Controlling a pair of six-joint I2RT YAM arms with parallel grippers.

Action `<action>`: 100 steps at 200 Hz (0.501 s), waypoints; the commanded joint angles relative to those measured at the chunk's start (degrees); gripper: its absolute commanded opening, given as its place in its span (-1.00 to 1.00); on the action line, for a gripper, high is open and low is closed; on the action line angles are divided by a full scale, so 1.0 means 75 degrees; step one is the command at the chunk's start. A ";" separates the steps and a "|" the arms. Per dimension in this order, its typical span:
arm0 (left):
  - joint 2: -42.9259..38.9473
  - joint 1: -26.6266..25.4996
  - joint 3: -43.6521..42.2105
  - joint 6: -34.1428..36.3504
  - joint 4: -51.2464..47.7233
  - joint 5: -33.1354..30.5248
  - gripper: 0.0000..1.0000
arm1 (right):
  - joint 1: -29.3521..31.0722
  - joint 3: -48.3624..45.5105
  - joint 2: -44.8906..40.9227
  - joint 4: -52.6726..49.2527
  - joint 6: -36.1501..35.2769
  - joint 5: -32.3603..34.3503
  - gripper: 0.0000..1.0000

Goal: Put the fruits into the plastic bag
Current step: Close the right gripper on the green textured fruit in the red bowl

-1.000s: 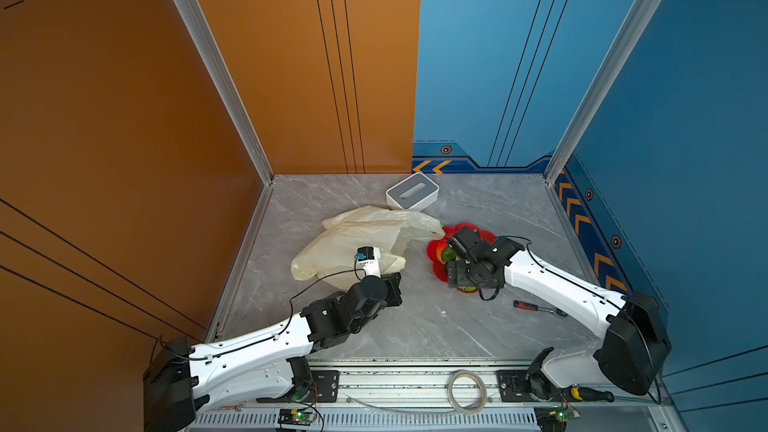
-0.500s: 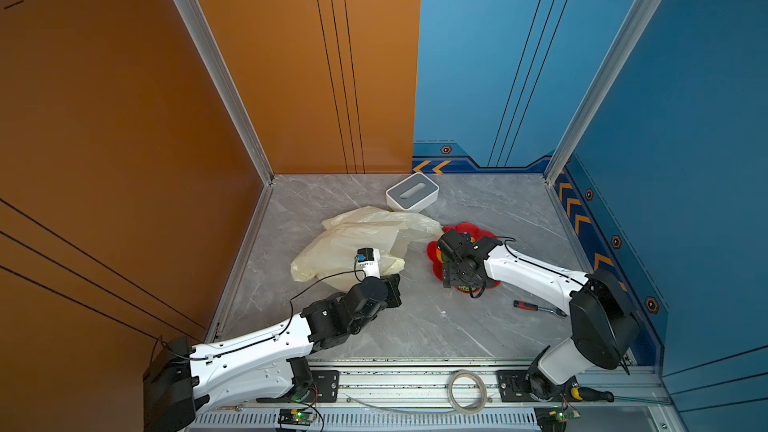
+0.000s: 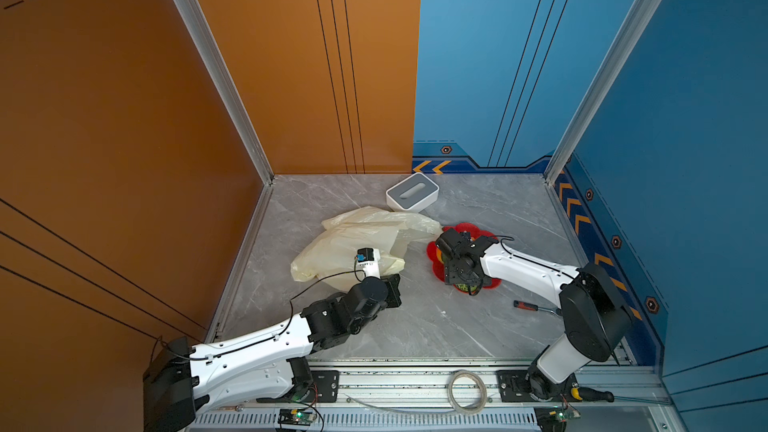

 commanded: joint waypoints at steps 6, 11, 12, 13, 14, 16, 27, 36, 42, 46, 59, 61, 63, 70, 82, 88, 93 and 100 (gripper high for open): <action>-0.0070 -0.0003 -0.0130 -0.0020 -0.0131 -0.0055 -1.00 | -0.0074 -0.0077 0.0041 0.0090 -0.0033 0.0197 0.60; -0.0073 0.0003 -0.0133 -0.0026 -0.0132 -0.0048 -1.00 | -0.0074 -0.0072 0.0036 0.0098 -0.0036 0.0177 0.59; -0.0079 0.0003 -0.0137 -0.0029 -0.0132 -0.0053 -1.00 | -0.0080 -0.0074 0.0035 0.0101 -0.0036 0.0171 0.59; -0.0076 -0.0003 -0.0139 -0.0031 -0.0131 -0.0056 -1.00 | -0.0080 -0.0074 0.0035 0.0101 -0.0036 0.0171 0.59; -0.0075 -0.0006 -0.0141 -0.0031 -0.0131 -0.0052 -1.00 | -0.0077 -0.0075 0.0041 0.0108 -0.0039 0.0166 0.58; -0.0073 -0.0008 -0.0138 -0.0032 -0.0131 -0.0057 -1.00 | -0.0081 -0.0075 0.0037 0.0104 -0.0043 0.0163 0.58; -0.0085 0.0003 -0.0140 -0.0032 -0.0151 -0.0065 -1.00 | -0.0083 -0.0089 0.0031 0.0123 -0.0055 0.0124 0.52; -0.0085 0.0003 -0.0136 -0.0044 -0.0160 -0.0062 -1.00 | -0.0086 -0.0099 0.0026 0.0150 -0.0070 0.0078 0.48; -0.0085 0.0003 -0.0141 -0.0044 -0.0175 -0.0060 -1.00 | -0.0080 -0.0119 0.0030 0.0154 -0.0060 0.0076 0.47; -0.0085 0.0001 -0.0142 -0.0054 -0.0167 -0.0059 -1.00 | -0.0083 -0.0115 0.0029 0.0153 -0.0067 0.0060 0.47; -0.0085 -0.0001 -0.0142 -0.0056 -0.0177 -0.0066 -1.00 | -0.0086 -0.0117 0.0024 0.0166 -0.0071 0.0052 0.43; -0.0085 0.0002 -0.0142 -0.0059 -0.0169 -0.0067 -1.00 | -0.0086 -0.0106 0.0030 0.0168 -0.0066 0.0043 0.43; -0.0085 0.0000 -0.0142 -0.0065 -0.0170 -0.0061 -1.00 | -0.0086 -0.0112 0.0025 0.0163 -0.0065 0.0041 0.43; -0.0084 0.0001 -0.0141 -0.0067 -0.0166 -0.0062 -1.00 | -0.0083 -0.0113 0.0018 0.0163 -0.0075 0.0025 0.42; -0.0085 -0.0003 -0.0142 -0.0079 -0.0166 -0.0059 -1.00 | -0.0086 -0.0120 -0.0011 0.0162 -0.0076 0.0014 0.36; -0.0085 0.0001 -0.0139 -0.0089 -0.0170 -0.0063 -1.00 | -0.0086 -0.0115 -0.0037 0.0164 -0.0088 0.0024 0.34; -0.0090 0.0007 -0.0139 -0.0091 -0.0175 -0.0059 -1.00 | -0.0083 -0.0121 -0.0056 0.0170 -0.0090 0.0024 0.31; -0.0079 0.0002 -0.0142 -0.0100 -0.0172 -0.0066 -1.00 | -0.0086 -0.0126 -0.0098 0.0169 -0.0098 0.0040 0.30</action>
